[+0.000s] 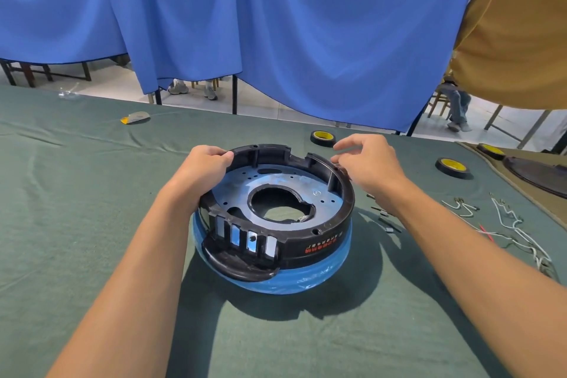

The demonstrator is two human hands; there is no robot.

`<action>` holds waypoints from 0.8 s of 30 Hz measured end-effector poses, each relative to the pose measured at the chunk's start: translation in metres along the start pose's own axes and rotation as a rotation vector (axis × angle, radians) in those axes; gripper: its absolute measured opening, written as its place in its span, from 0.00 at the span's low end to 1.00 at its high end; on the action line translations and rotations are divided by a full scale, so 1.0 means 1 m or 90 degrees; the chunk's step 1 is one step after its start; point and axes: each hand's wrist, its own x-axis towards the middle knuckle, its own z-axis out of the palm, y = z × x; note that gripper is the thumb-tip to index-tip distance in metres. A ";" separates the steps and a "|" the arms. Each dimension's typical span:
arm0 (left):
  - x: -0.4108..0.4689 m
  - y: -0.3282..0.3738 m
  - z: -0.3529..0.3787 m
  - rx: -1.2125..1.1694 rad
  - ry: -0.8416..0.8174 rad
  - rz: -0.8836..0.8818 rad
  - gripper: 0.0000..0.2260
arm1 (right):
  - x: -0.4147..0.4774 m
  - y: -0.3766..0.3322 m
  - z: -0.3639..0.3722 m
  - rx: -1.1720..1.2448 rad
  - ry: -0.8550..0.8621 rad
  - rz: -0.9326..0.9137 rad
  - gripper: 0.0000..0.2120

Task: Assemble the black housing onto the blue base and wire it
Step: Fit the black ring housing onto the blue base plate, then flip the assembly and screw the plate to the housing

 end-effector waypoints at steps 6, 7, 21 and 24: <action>-0.006 0.013 -0.004 0.197 0.046 0.066 0.12 | -0.014 0.036 -0.041 -0.080 -0.045 -0.004 0.10; -0.008 0.021 -0.003 0.226 0.064 0.077 0.14 | -0.018 0.044 -0.048 -0.140 -0.081 -0.015 0.10; -0.066 0.070 0.109 0.454 -0.081 0.230 0.23 | -0.038 0.077 -0.047 -0.397 -0.244 -0.129 0.12; -0.067 0.064 0.116 0.453 -0.102 0.253 0.23 | -0.037 0.076 -0.050 -0.402 -0.235 -0.146 0.10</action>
